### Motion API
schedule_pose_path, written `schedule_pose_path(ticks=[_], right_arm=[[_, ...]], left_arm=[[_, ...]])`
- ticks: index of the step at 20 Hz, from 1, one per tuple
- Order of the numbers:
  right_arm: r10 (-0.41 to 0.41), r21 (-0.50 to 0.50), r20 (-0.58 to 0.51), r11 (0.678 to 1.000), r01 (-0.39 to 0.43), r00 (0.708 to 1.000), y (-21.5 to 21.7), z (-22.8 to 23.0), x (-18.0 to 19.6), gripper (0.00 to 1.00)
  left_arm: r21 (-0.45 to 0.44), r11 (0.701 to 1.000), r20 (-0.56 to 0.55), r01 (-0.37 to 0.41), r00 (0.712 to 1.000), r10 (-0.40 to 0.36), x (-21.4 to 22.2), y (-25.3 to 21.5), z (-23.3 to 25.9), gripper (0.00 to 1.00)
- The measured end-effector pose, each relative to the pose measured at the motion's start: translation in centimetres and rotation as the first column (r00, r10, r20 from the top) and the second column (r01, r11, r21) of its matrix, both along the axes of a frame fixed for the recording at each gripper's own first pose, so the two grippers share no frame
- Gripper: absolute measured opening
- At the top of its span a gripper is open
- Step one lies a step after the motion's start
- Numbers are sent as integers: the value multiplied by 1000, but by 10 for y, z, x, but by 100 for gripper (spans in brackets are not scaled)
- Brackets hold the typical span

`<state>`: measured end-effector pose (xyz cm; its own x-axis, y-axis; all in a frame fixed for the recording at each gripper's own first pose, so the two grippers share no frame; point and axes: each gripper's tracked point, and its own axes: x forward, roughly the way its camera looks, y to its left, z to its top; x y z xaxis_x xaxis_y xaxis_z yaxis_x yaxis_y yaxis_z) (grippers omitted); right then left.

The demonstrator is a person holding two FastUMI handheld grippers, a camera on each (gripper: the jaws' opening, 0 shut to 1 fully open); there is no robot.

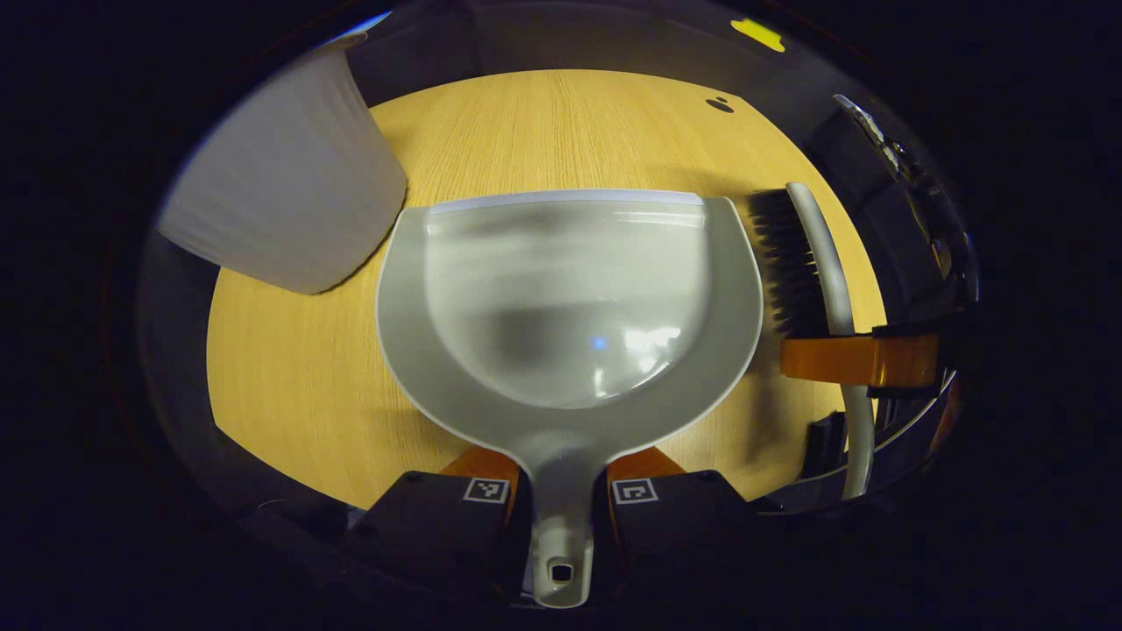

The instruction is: Pick up the small broom and dustpan from the desktop, sweep the trash into the dustpan with the broom, and then empty the trash into the garbage bin.

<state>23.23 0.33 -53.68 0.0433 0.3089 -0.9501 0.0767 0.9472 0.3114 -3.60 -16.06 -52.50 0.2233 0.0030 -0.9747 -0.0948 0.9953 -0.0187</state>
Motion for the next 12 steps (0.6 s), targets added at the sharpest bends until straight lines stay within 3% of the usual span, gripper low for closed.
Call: schedule_pose_path(ticks=[7,11,12], right_arm=[[65,-84,-91,994,-73,994,-7,5,-7,24],[55,-104,-96,992,-65,994,-5,11,-4,24],[55,-101,-103,993,-65,993,-3,13,-4,19]], left_arm=[[-11,1000,-64,14,998,-14,2,-1,7,27],[20,999,-73,41,997,-39,5,2,9,28],[19,999,-81,40,996,-39,5,2,9,27]])
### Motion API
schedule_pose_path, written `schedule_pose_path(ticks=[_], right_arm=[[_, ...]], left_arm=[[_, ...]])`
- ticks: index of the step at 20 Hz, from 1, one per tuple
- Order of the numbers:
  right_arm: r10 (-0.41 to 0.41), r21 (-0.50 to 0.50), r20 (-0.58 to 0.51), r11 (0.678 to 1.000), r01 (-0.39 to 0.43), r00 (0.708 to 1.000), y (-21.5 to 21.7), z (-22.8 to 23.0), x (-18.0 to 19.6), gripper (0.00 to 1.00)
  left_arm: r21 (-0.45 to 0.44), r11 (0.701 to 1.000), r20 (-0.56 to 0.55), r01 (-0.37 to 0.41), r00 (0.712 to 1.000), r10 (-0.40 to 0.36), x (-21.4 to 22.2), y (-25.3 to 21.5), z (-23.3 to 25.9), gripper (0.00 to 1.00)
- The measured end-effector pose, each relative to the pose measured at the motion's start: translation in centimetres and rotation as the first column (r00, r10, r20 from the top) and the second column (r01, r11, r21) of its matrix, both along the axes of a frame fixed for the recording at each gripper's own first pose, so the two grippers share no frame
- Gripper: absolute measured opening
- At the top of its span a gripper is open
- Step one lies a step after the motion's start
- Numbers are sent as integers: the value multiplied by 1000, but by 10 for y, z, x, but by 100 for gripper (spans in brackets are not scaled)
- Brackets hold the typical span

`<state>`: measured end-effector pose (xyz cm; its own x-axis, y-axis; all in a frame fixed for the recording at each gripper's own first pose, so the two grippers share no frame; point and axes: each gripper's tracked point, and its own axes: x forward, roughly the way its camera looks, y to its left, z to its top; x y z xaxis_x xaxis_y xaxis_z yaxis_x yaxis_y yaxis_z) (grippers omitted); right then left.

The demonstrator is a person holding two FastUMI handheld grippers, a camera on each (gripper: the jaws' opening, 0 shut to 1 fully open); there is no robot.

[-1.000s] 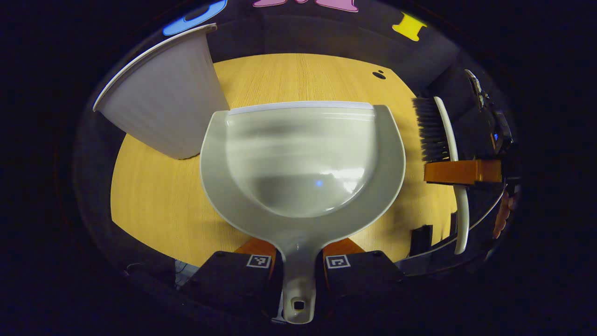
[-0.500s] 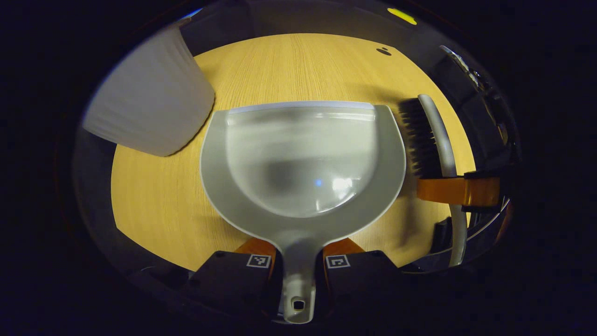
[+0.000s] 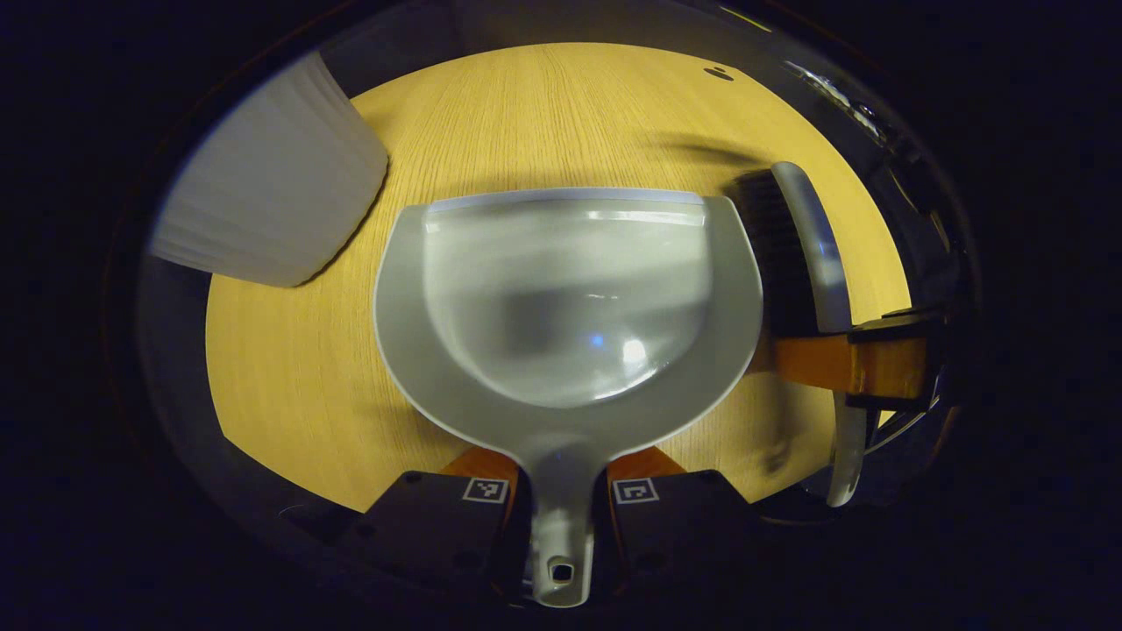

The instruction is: Pick up the small broom and dustpan from the desktop, sweep the trash into the dustpan with the broom, and then empty the trash into the garbage bin.

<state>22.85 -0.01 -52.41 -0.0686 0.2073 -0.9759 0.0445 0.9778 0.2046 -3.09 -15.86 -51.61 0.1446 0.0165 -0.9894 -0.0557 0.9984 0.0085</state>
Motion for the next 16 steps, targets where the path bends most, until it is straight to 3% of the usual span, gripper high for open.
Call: schedule_pose_path(ticks=[1,2,3,5,6,8,9,10,11,13,14,16], right_arm=[[-1,-1,-6,1000,1,1000,1,0,-2,31],[-5,-5,-4,1000,5,1000,1,0,-2,22],[-8,-6,-1,1000,8,1000,1,-2,0,22],[-8,-10,-8,1000,8,1000,2,-2,-3,34],[-2,-14,-21,1000,2,1000,2,-2,-8,35],[-1,5,-24,1000,1,1000,11,3,-10,76],[6,-10,-11,1000,-6,1000,9,4,-6,97],[4,-17,-2,1000,-4,1000,8,5,-5,95],[-2,-17,-2,1000,2,1000,8,7,-5,100],[-17,-11,3,1000,17,1000,7,11,-5,100],[-22,-4,14,1000,22,1000,6,15,-4,95],[-26,21,37,999,25,999,6,28,-6,100]], left_arm=[[1,1000,-6,1,1000,-1,-1,0,1,27],[1,1000,-8,1,1000,-1,-1,0,1,28],[-1,1000,-8,2,1000,-2,0,0,1,28],[28,1000,-9,10,1000,-10,0,3,2,30],[38,999,-8,24,1000,-24,-1,6,2,41],[-28,997,-22,74,997,-75,-5,-3,0,60],[-25,997,-13,78,997,-78,-4,-3,-2,64],[-26,997,-12,71,997,-71,-4,-2,-1,86],[-25,998,-5,58,998,-58,-4,-2,0,86],[-11,999,9,33,999,-33,-4,2,2,83],[-10,1000,19,30,999,-30,-5,4,5,86],[-3,999,47,44,998,-43,-8,6,17,86]])
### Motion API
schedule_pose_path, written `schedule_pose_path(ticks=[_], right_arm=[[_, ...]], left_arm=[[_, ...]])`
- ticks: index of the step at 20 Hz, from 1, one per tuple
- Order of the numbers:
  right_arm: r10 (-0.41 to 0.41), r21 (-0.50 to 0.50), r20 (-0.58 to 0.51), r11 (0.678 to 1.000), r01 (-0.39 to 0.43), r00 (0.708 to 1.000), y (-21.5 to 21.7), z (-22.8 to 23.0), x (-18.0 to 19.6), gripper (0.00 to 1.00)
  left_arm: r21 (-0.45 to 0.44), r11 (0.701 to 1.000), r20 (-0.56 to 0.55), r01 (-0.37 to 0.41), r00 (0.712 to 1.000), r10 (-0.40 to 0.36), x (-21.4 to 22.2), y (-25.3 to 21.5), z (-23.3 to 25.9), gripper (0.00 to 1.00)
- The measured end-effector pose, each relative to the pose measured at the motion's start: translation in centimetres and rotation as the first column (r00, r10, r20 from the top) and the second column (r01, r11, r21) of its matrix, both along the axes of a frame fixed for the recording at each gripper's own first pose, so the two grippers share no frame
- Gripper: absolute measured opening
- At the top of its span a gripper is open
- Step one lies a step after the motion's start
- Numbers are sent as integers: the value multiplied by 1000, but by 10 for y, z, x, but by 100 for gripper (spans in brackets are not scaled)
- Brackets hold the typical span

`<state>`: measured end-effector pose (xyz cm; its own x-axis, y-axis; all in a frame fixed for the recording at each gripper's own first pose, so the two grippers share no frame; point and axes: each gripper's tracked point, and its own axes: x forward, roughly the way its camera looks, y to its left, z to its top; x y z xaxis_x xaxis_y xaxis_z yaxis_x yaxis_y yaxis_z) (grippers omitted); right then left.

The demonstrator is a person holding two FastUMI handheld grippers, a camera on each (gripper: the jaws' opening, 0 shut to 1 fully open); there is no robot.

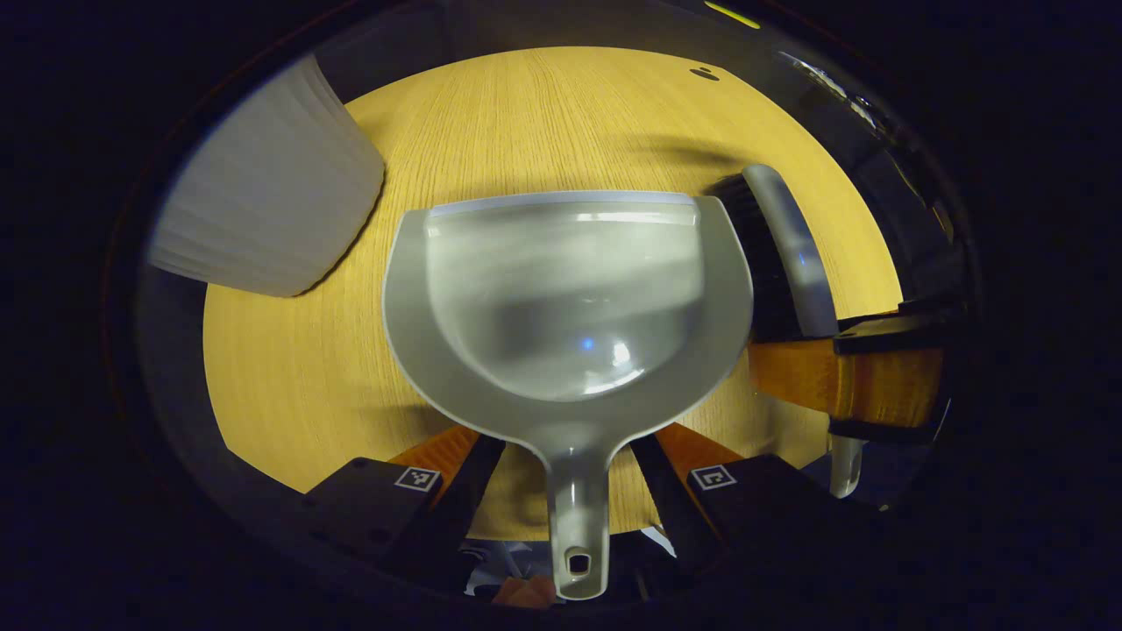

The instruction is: Pick up the small broom and dustpan from the desktop, sweep the trash into the dustpan with the broom, and then empty the trash into the garbage bin.

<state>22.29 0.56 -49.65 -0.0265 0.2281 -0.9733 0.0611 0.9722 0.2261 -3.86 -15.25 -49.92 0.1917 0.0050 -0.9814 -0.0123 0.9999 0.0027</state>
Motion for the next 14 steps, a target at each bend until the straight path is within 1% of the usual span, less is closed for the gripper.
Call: schedule_pose_path(ticks=[3,5,6,8,10,12,13,14], right_arm=[[-13,48,74,999,10,997,-3,33,-2,100],[-27,78,166,997,14,986,-8,66,3,99],[-37,94,216,995,17,976,-10,85,7,99],[-56,118,312,993,20,949,-15,120,17,99],[-63,125,405,992,13,912,-21,154,28,99],[-69,135,486,991,3,871,-21,190,35,99],[-68,134,526,991,-4,848,-21,207,38,99],[-60,130,574,991,-19,816,-20,225,43,99]], left_arm=[[26,999,78,20,997,-22,-3,1,26,86],[3,1000,137,12,990,-12,-7,-8,49,86],[1,1000,174,14,985,-14,-9,-11,62,86],[28,999,258,24,966,-31,-9,-9,92,86],[74,997,348,27,936,-51,-3,-5,125,86],[102,995,435,16,898,-60,1,-4,161,86],[100,995,477,6,877,-53,2,-6,178,86],[92,996,518,-7,854,-42,2,-9,194,86]])
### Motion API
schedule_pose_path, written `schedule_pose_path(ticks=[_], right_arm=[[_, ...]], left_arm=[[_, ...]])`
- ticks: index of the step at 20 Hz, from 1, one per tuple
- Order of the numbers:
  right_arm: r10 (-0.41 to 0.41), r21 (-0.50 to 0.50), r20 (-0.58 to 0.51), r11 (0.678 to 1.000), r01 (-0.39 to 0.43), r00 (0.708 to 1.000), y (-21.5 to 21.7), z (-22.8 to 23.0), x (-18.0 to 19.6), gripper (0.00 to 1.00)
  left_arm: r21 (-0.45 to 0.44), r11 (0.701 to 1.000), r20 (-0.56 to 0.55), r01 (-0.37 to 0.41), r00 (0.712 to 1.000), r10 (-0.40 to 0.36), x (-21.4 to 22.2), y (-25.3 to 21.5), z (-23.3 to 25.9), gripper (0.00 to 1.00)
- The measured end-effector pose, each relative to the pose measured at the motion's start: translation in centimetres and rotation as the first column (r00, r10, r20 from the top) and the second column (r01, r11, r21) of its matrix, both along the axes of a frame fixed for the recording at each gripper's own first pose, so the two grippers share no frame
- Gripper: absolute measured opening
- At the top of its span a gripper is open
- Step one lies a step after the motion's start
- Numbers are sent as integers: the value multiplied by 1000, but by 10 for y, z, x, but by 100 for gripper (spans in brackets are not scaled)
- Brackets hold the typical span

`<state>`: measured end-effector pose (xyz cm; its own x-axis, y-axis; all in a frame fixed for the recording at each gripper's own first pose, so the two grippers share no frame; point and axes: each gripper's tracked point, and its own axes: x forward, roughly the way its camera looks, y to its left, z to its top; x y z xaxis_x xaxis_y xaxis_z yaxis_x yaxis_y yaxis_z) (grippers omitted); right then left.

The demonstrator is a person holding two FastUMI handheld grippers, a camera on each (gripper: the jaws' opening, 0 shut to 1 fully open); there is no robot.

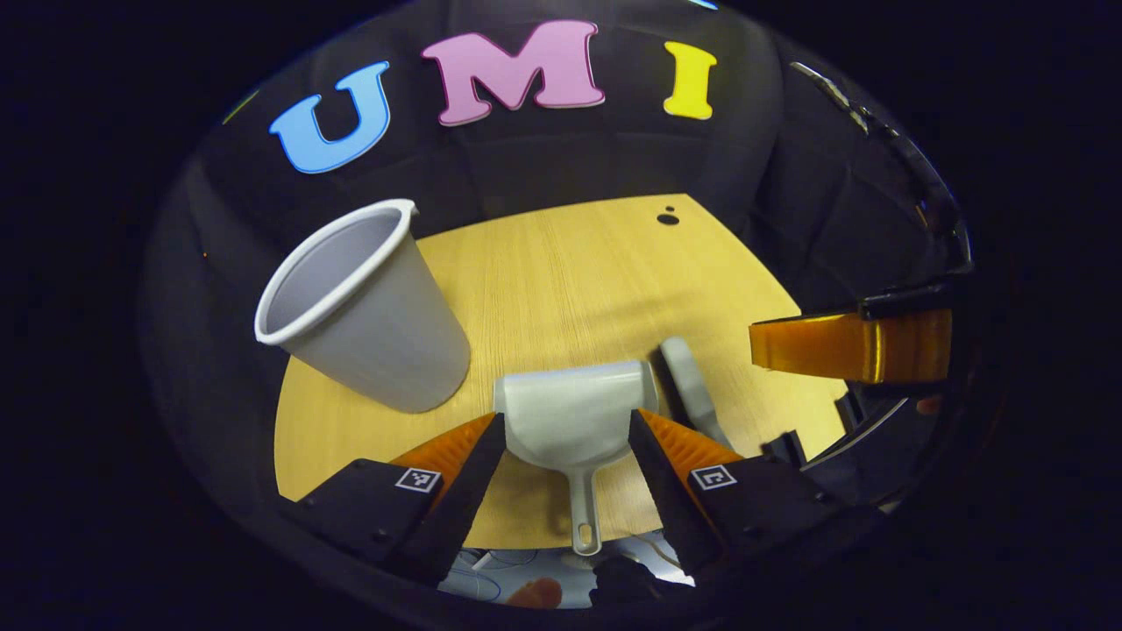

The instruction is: Pick up the small broom and dustpan from the desktop, sweep the trash into the dustpan with the broom, and then empty the trash into the garbage bin.

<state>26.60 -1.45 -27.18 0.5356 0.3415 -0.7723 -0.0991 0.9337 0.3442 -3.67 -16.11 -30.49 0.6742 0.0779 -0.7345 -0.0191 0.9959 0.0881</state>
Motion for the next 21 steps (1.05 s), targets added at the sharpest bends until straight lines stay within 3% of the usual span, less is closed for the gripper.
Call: schedule_pose_path(ticks=[3,6,8,9,11,12,14,15,17,18,19,20,21], right_arm=[[26,-38,189,999,-19,982,-5,50,9,99],[25,-89,399,996,11,916,-16,89,15,99],[55,-164,537,986,40,842,-29,100,19,98],[72,-178,609,983,48,790,-32,110,16,98],[75,-160,732,985,64,677,-33,127,8,98],[59,-135,763,988,69,644,-33,128,2,99],[1,-68,779,994,83,627,-38,130,-1,98],[-37,-35,778,994,103,628,-46,131,-2,98],[-128,34,795,985,167,593,-66,127,-4,98],[-151,54,799,982,181,582,-73,127,-9,98],[-160,62,804,980,186,573,-73,135,-11,98],[-150,48,799,981,187,583,-71,137,-14,98],[-143,39,799,982,186,585,-60,143,-25,91]], left_arm=[[-40,999,151,-23,988,29,-12,-1,58,86],[-61,996,322,-58,944,75,-14,-1,109,86],[-84,994,441,-76,891,105,-26,-3,132,86],[-93,992,484,-84,867,119,-33,0,126,86],[-103,991,583,-89,801,133,-39,1,118,86],[-100,991,622,-93,771,135,-40,4,119,85],[-103,990,686,-99,714,142,-45,0,130,80],[-96,992,710,-82,693,126,-48,1,135,83],[-60,996,772,-65,630,88,-52,13,144,87],[-42,997,795,-62,603,71,-54,14,147,83],[-33,998,806,-59,589,61,-59,12,146,87],[-31,998,805,-49,591,54,-63,8,144,87],[-38,998,806,-42,590,55,-63,8,148,83]])
